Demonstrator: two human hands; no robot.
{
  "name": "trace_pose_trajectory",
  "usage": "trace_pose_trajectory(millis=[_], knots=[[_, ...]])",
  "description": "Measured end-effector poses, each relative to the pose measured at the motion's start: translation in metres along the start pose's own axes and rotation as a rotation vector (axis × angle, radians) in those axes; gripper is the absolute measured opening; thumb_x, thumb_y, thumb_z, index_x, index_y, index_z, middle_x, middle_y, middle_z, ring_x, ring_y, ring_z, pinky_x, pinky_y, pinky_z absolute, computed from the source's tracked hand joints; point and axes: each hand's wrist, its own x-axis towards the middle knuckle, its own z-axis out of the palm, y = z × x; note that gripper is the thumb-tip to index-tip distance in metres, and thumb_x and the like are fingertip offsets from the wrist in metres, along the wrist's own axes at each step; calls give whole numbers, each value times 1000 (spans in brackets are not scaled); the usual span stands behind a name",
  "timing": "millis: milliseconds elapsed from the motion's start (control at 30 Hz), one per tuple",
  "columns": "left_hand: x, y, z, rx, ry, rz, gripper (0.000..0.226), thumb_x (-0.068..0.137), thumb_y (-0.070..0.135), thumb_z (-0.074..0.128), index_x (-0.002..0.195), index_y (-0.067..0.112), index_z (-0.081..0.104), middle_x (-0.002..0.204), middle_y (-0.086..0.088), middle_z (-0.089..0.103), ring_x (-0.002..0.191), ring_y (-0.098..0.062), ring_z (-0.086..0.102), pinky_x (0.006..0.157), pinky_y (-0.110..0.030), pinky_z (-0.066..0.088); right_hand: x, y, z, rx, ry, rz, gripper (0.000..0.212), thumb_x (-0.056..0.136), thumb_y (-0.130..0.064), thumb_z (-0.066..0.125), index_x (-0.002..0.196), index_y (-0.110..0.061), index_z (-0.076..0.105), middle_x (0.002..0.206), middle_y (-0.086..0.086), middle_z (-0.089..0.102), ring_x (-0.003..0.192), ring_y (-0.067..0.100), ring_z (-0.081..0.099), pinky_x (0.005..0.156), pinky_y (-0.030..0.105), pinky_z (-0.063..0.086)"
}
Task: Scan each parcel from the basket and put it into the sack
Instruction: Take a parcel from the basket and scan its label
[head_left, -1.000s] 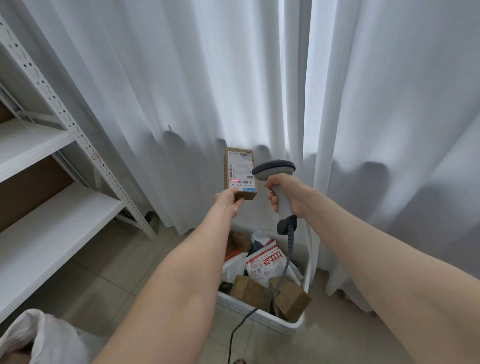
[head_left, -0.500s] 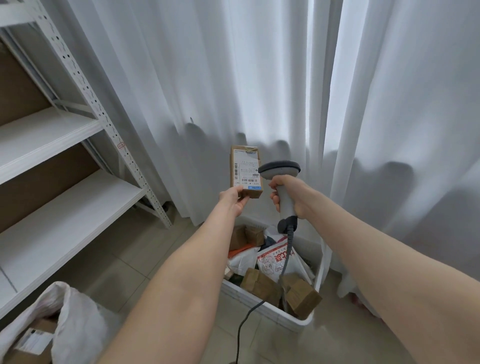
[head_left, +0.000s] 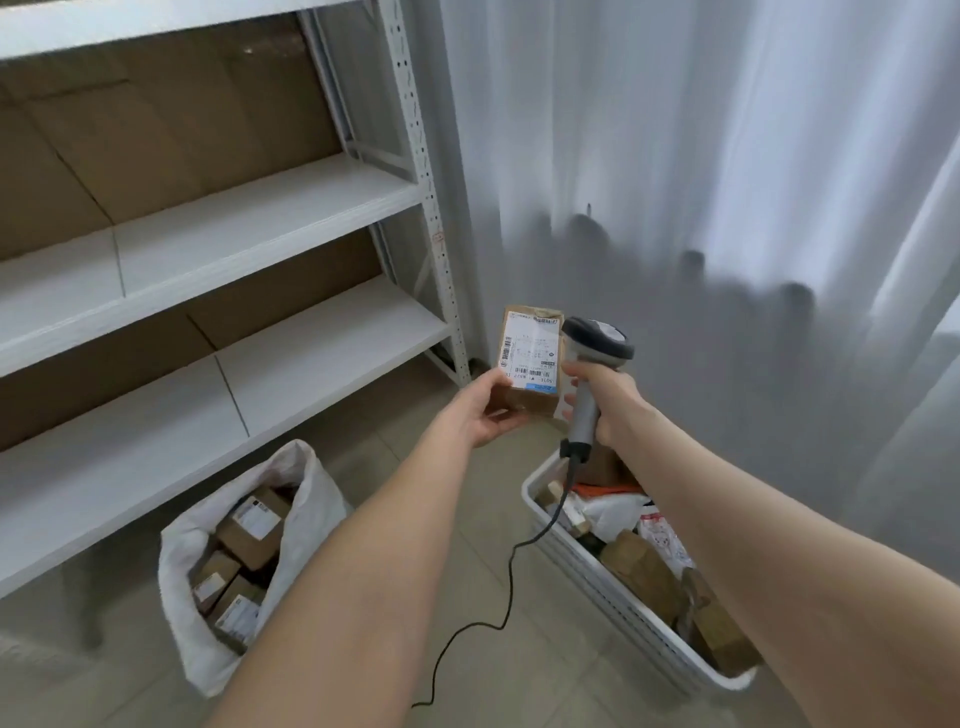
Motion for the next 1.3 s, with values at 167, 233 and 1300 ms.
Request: trace_pose_trajectory(millis=[167,233,1300], knots=[[-26,36,-126,-8,120,39,23,89,6,58,111,8,54,114,-20,60,107,-32,61,89,-43,55,-14,47,117,-95,-70,18,15,86,-10,69,96,-12,58,96,9,68,86,25,67,86,39,55],[-35,48,-177,7,168,58,27,88,7,61,114,7,54,109,-18,62,101,-30,62,88,-43,56,-20,68,163,-143,-104,37,25,85,-11,70,107,-8,60,97,9,68,93,26,66,94,42,52],[194,48,-657,521,929,-158,59,79,20,77,130,5,53,127,-13,60,113,-30,60,96,-38,50,207,390,524,-328,-274,359,38,84,-9,73,118,-4,57,113,12,64,105,28,62,83,39,49]])
